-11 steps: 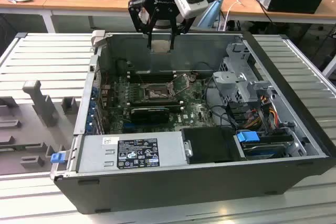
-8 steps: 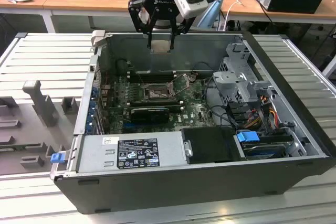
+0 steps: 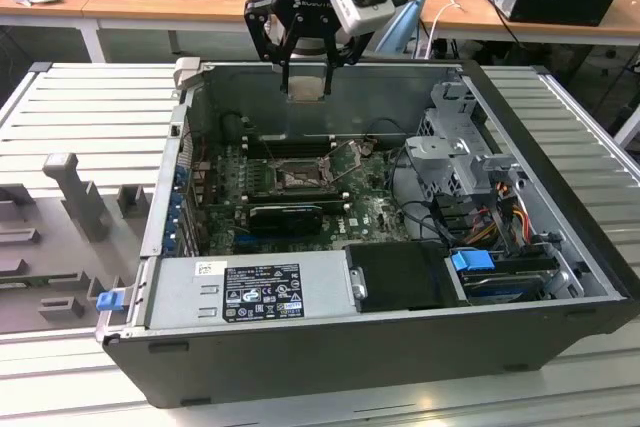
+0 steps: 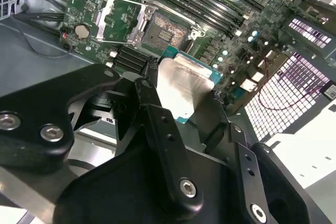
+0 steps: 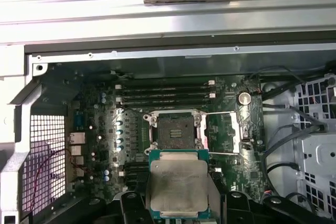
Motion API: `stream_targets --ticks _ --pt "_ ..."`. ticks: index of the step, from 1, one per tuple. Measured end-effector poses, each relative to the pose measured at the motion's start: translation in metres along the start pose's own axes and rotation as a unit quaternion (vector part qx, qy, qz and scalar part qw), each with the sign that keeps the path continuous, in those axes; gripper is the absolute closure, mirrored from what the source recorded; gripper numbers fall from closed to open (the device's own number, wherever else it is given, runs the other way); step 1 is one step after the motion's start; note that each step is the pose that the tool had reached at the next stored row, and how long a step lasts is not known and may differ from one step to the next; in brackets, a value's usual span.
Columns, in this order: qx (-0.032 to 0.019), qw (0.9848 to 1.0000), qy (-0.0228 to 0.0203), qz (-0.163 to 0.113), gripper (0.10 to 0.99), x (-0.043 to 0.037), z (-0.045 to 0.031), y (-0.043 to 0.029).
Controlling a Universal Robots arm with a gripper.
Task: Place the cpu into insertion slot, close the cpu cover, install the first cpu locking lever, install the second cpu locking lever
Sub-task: 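Place the cpu into insertion slot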
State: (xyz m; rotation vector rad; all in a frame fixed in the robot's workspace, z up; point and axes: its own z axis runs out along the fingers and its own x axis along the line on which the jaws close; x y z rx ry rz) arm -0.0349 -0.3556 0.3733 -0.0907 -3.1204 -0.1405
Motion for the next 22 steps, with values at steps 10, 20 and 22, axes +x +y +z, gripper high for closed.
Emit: stream_targets --ticks 10,20,22 --pt "-0.0004 0.9999 -0.0016 0.017 0.561 0.0 0.0001 0.0" --pt "-0.0005 0.9996 -0.0024 0.026 0.561 0.0 0.0 0.0" --pt "-0.0005 0.9996 -0.0024 0.027 0.561 0.0 0.0 0.0"
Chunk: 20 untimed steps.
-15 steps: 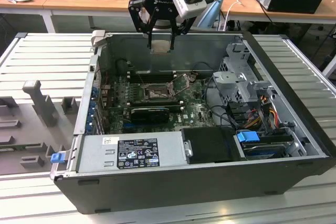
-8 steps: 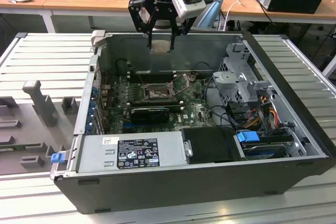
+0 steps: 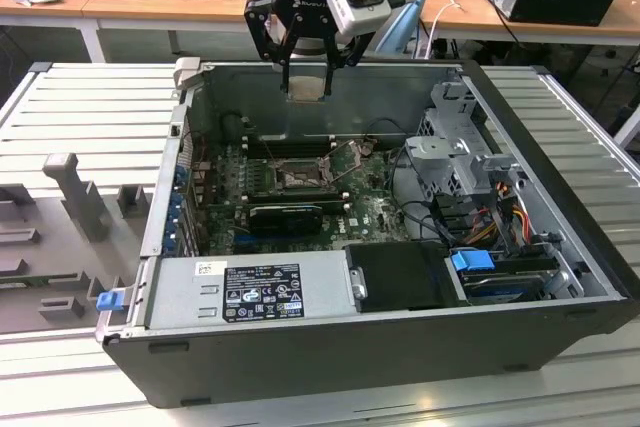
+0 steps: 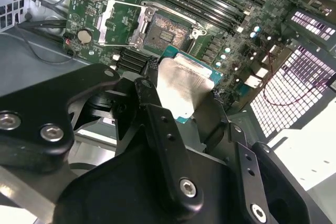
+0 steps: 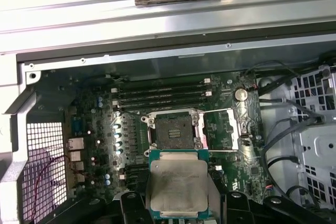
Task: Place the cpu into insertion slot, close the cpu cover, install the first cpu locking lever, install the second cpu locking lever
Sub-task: 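Place the cpu into insertion slot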
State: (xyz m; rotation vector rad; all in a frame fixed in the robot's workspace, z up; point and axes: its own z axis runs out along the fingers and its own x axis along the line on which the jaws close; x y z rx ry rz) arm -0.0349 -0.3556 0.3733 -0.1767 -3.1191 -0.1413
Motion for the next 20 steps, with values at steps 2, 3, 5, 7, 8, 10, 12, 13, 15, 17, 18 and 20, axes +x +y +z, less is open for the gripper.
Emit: stream_targets --ticks 2,3,5,7,8,10,12,13,15,17,18,20 --pt "0.0 1.0 -0.0001 0.001 0.561 0.0 0.0 0.0" --pt "0.0 1.0 -0.0001 0.001 0.561 0.0 0.0 0.0" --pt "-0.0001 1.0 -0.0002 0.002 0.561 0.0 0.0 0.0" --pt "-0.0001 1.0 -0.0003 0.003 0.561 0.0 0.0 0.0" --pt "-0.0001 1.0 -0.0003 0.004 0.561 0.0 0.0 0.0" --pt "-0.0002 1.0 -0.0007 0.008 0.561 0.0 0.0 0.0" --pt "-0.0003 0.9999 -0.0012 0.013 0.561 0.0 0.0 0.0" --pt "-0.0003 0.9999 -0.0015 0.016 0.561 0.0 0.0 0.0" --pt "-0.0004 0.9998 -0.002 0.022 0.561 0.0 0.0 0.0" --pt "-0.0006 0.9995 -0.0027 0.03 0.561 0.0 0.0 0.0" --pt "-0.0007 0.9994 -0.0031 0.035 0.561 0.0 0.0 0.0" --pt "-0.0008 0.999 -0.004 0.045 0.561 0.0 0.0 0.0"
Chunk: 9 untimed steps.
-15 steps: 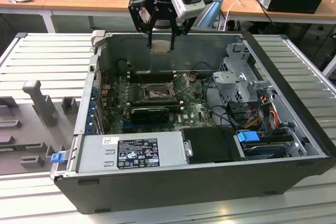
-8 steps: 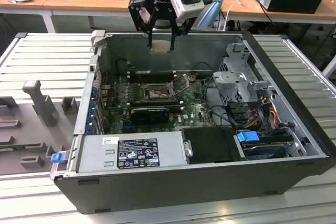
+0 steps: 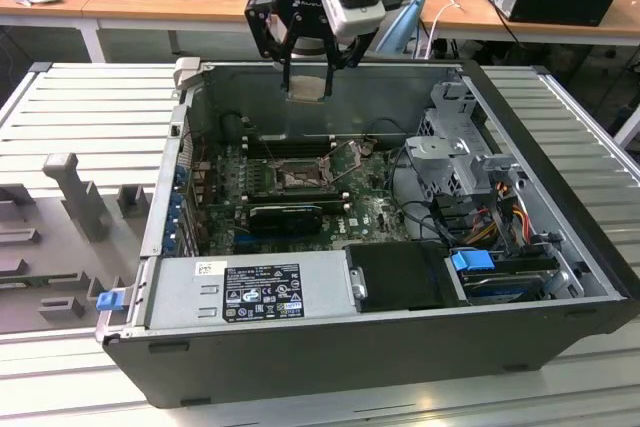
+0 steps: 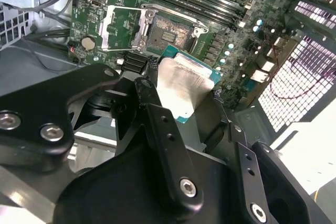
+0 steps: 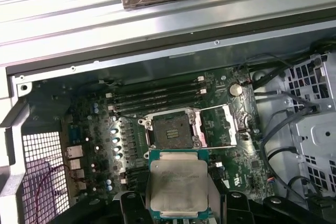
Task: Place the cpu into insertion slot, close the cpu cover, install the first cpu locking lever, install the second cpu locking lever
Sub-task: 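Place the cpu into insertion slot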
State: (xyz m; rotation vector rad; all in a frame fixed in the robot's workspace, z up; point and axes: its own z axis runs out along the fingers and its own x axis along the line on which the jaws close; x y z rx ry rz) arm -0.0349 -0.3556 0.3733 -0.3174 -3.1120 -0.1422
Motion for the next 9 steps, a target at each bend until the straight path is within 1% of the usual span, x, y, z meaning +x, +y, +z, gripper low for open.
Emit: stream_targets --ticks 5,9 --pt "-0.0003 0.9999 -0.0014 0.016 0.561 0.0 0.0 0.0" --pt "-0.0005 0.9997 -0.0021 0.023 0.561 0.0 0.0 0.0"
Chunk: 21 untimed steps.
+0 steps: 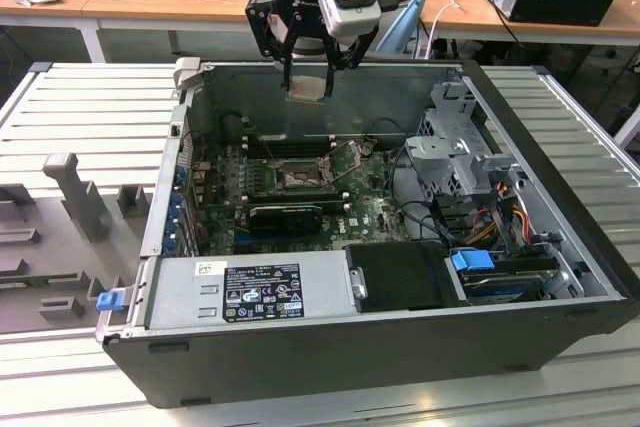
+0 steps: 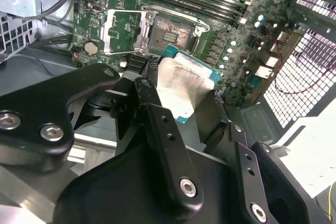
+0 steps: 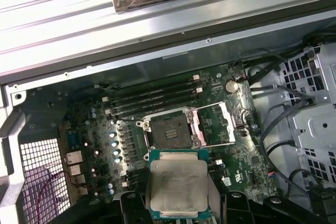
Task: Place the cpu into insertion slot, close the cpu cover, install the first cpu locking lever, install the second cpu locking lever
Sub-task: 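Place the cpu into insertion slot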
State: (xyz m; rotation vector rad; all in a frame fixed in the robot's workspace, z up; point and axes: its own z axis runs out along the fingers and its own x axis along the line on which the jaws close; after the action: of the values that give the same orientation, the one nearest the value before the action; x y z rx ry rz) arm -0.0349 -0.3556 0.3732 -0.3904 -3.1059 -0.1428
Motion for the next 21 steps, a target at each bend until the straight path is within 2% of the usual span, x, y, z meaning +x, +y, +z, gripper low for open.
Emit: stream_targets --ticks 21 --pt "-0.0006 0.9995 -0.0027 0.03 0.561 0.0 0.0 0.0"
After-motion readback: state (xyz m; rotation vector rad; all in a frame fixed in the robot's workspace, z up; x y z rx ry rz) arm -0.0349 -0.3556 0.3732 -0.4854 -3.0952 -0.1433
